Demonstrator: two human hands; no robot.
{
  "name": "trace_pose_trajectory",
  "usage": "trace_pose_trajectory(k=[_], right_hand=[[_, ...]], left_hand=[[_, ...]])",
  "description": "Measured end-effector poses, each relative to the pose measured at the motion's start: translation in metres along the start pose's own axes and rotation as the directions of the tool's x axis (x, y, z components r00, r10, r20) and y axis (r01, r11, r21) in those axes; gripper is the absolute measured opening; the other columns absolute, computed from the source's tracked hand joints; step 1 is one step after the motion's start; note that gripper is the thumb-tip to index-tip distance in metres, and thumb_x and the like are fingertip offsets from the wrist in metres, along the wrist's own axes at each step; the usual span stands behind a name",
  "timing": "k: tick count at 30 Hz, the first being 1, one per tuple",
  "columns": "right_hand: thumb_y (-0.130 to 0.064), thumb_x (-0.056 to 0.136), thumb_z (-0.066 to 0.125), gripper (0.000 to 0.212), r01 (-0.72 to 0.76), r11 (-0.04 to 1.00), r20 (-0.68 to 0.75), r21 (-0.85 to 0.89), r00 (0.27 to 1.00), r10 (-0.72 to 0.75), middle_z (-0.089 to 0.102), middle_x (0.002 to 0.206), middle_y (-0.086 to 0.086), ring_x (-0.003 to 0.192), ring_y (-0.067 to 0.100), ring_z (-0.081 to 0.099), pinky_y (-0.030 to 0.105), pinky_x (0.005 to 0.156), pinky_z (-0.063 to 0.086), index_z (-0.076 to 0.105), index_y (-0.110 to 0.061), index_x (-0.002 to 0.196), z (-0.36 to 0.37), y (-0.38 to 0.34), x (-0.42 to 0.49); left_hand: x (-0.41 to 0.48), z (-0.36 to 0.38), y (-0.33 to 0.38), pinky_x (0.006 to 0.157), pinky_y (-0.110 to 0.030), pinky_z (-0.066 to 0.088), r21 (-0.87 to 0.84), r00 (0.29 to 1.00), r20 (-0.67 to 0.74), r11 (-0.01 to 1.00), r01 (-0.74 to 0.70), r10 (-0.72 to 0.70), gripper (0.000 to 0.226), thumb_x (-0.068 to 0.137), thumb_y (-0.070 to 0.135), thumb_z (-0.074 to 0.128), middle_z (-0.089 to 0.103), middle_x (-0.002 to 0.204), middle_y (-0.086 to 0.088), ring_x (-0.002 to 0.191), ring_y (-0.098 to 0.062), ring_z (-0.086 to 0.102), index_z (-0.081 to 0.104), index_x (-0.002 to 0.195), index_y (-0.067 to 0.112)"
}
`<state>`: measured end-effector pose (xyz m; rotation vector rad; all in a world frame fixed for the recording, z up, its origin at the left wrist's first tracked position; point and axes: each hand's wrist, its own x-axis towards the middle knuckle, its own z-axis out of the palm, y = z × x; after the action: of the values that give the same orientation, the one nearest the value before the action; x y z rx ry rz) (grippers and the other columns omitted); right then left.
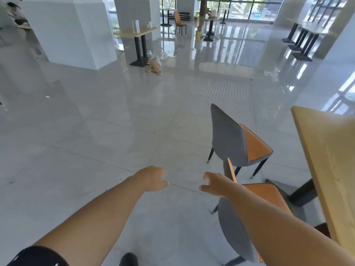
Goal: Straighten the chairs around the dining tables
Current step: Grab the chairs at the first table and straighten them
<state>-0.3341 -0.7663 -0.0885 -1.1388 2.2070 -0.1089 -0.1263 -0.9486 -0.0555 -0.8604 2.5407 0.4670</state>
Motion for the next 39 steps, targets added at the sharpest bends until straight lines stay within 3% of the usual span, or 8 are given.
trace_pose_trajectory(k=[6,11,15,20,26,34,36,39], right_hand=[[-0.054,0.09,0.059,0.063,-0.2,0.973,-0.059,0.112,0.977,0.207,0.058,0.134,0.009,0.116,0.028,0.058,0.037,0.089,0.047,0.047,-0.017,0.14,-0.007,-0.032,0.039],[-0.053,0.091,0.059,0.059,-0.314,0.929,-0.137,0.198,0.929,0.343,0.061,0.129,0.007,0.114,0.026,0.059,0.035,0.087,0.046,0.049,-0.018,0.138,-0.022,-0.045,0.058],[-0.054,0.089,0.059,0.059,-0.399,0.874,-0.137,0.278,0.884,0.447,0.061,0.128,0.004,0.115,0.024,0.058,0.037,0.094,0.048,0.05,-0.021,0.137,-0.028,-0.034,0.059],[-0.056,0.089,0.06,0.053,-0.465,0.807,-0.156,0.363,0.824,0.545,0.057,0.106,-0.008,0.096,0.017,0.057,0.031,0.079,0.045,0.054,-0.023,0.131,-0.041,0.005,0.064],[-0.053,0.092,0.06,0.041,-0.517,0.695,-0.139,0.5,0.744,0.654,0.064,0.117,-0.003,0.099,0.018,0.061,0.029,0.078,0.048,0.055,-0.028,0.124,-0.055,0.044,0.072],[-0.052,0.089,0.065,0.049,-0.59,0.47,-0.1,0.657,0.55,0.829,0.064,0.12,-0.004,0.106,0.02,0.061,0.038,0.092,0.052,0.057,-0.027,0.13,-0.048,0.057,0.05],[-0.053,0.089,0.066,0.052,-0.617,0.408,-0.082,0.673,0.486,0.87,0.062,0.127,-0.003,0.111,0.021,0.059,0.038,0.094,0.05,0.055,-0.027,0.132,-0.041,0.055,0.042],[-0.056,0.088,0.064,0.044,-0.654,0.29,-0.039,0.698,0.37,0.928,0.063,0.118,-0.003,0.102,0.018,0.06,0.038,0.091,0.052,0.057,-0.029,0.122,-0.032,0.043,0.037]], left_hand=[[0.078,-0.052,-0.039,0.107,-0.036,0.038,0.128,0.976,0.07,0.969,-0.212,0.204,0.067,0.093,0.054,0.052,0.042,0.154,-0.008,0.137,-0.028,0.042,0.038,0.15,0.024],[0.135,-0.09,-0.038,0.102,-0.036,0.04,0.216,0.929,0.118,0.904,-0.369,0.351,0.061,0.094,0.051,0.051,0.046,0.149,-0.01,0.132,-0.031,0.047,0.042,0.147,0.022],[0.176,-0.103,-0.011,0.102,-0.039,0.045,0.253,0.882,0.157,0.845,-0.472,0.445,0.061,0.091,0.054,0.052,0.051,0.144,-0.011,0.127,-0.031,0.051,0.045,0.144,0.023],[0.23,-0.111,0.043,0.099,-0.04,0.046,0.268,0.819,0.183,0.773,-0.574,0.544,0.062,0.091,0.055,0.052,0.052,0.142,-0.008,0.125,-0.03,0.053,0.045,0.144,0.023],[0.27,-0.112,0.105,0.091,-0.04,0.047,0.3,0.744,0.26,0.681,-0.668,0.616,0.058,0.092,0.054,0.05,0.054,0.138,-0.006,0.12,-0.028,0.054,0.047,0.139,0.021],[0.295,-0.11,0.173,0.094,-0.042,0.051,0.309,0.552,0.414,0.458,-0.833,0.724,0.058,0.091,0.051,0.049,0.055,0.139,-0.006,0.121,-0.027,0.056,0.049,0.14,0.019],[0.304,-0.108,0.184,0.094,-0.042,0.052,0.32,0.504,0.462,0.393,-0.862,0.73,0.057,0.091,0.051,0.049,0.057,0.138,-0.005,0.118,-0.027,0.058,0.049,0.139,0.021],[0.317,-0.105,0.194,0.094,-0.042,0.053,0.317,0.426,0.533,0.294,-0.902,0.731,0.059,0.088,0.051,0.049,0.059,0.136,-0.003,0.116,-0.025,0.06,0.049,0.139,0.023]])
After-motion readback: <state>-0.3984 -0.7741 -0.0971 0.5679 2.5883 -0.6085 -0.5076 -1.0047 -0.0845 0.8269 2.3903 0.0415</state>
